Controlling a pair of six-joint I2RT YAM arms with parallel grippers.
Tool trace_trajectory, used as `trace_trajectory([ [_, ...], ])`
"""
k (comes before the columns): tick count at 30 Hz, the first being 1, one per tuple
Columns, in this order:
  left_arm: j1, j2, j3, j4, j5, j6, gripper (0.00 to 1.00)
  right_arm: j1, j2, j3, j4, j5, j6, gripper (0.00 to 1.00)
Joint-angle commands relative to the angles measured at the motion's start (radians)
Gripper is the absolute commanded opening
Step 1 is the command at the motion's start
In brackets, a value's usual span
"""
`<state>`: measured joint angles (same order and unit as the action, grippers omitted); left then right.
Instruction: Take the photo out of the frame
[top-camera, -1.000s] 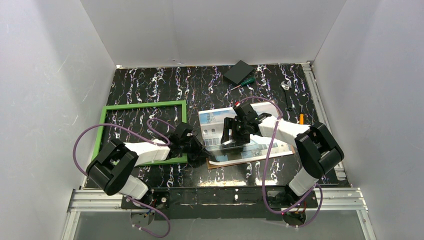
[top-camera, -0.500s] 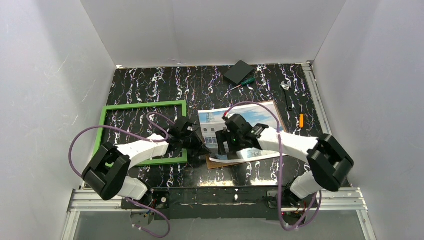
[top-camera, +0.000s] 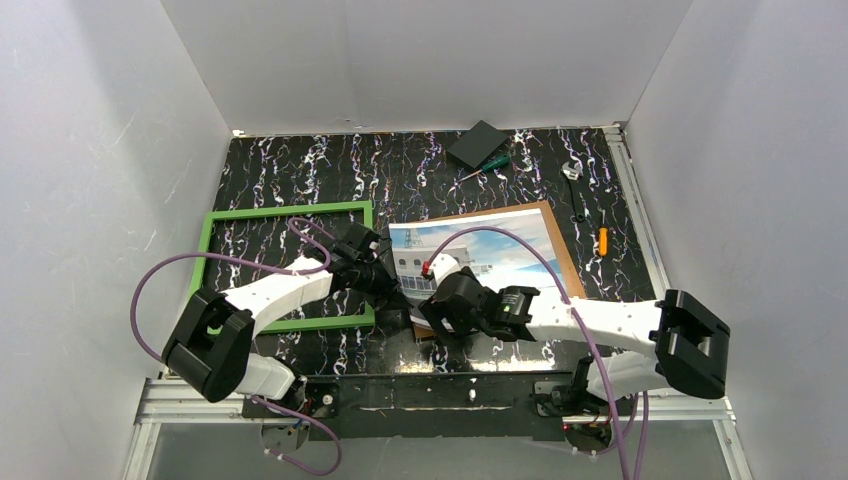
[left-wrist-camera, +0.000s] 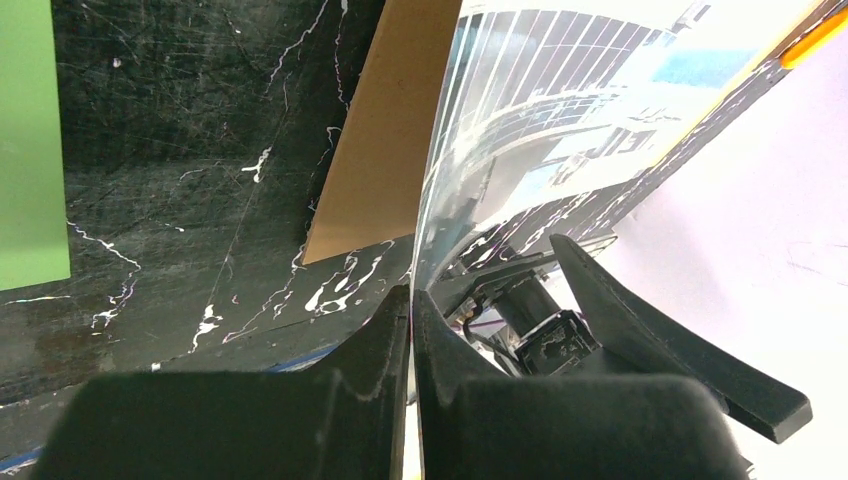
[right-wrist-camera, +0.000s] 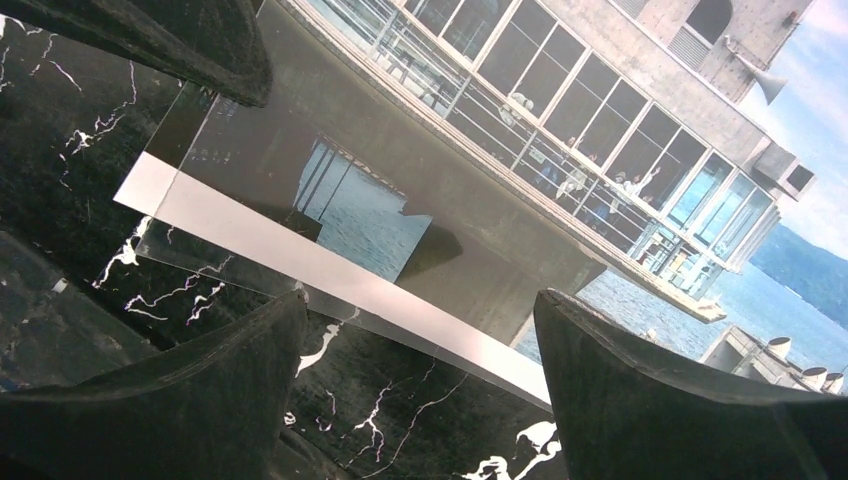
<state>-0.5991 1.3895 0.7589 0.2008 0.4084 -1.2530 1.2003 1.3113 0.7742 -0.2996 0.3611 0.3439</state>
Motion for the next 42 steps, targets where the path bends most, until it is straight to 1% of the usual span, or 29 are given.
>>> trace_trajectory([
  [1, 0.004, -0.034, 0.000, -0.079, 0.057, 0.002, 0.00, 0.017, 0.028, 0.036, 0.084, 0.009, -0.048, 0.90],
  [6, 0.004, -0.036, -0.010, -0.040, 0.075, -0.027, 0.00, 0.041, 0.071, 0.029, 0.185, -0.087, -0.054, 0.87],
  [10, 0.004, -0.038, 0.012, -0.076, 0.074, -0.017, 0.00, 0.090, 0.105, 0.052, 0.187, -0.023, -0.049, 0.86],
  [13, 0.004, -0.037, 0.012, -0.079, 0.073, -0.011, 0.00, 0.109, 0.112, 0.063, 0.181, 0.049, -0.025, 0.80],
  [19, 0.005, -0.033, 0.001, -0.061, 0.088, 0.035, 0.00, 0.119, 0.085, 0.046, 0.162, 0.166, 0.011, 0.62],
  [23, 0.021, -0.030, -0.013, -0.042, 0.118, 0.065, 0.00, 0.119, 0.044, -0.004, 0.177, 0.185, 0.011, 0.52],
  [27, 0.038, -0.010, -0.031, 0.009, 0.161, 0.004, 0.00, 0.122, 0.027, -0.049, 0.248, 0.173, -0.003, 0.40],
  [31, 0.042, 0.019, -0.038, 0.049, 0.199, -0.101, 0.00, 0.131, 0.067, -0.030, 0.290, 0.149, -0.026, 0.32],
  [33, 0.042, 0.030, -0.030, 0.043, 0.210, -0.139, 0.00, 0.135, 0.099, -0.002, 0.282, 0.153, -0.031, 0.17],
  [34, 0.042, 0.032, -0.024, 0.029, 0.211, -0.148, 0.02, 0.135, 0.110, 0.005, 0.281, 0.151, -0.034, 0.11],
  [35, 0.043, 0.031, -0.022, 0.015, 0.209, -0.159, 0.10, 0.137, 0.115, 0.004, 0.284, 0.150, -0.035, 0.07],
  [39, 0.045, 0.013, -0.039, 0.010, 0.208, -0.174, 0.37, 0.138, 0.100, -0.018, 0.290, 0.141, -0.026, 0.01],
  [42, 0.048, -0.010, -0.058, 0.014, 0.216, -0.178, 0.55, 0.138, 0.091, -0.028, 0.304, 0.134, -0.023, 0.01],
])
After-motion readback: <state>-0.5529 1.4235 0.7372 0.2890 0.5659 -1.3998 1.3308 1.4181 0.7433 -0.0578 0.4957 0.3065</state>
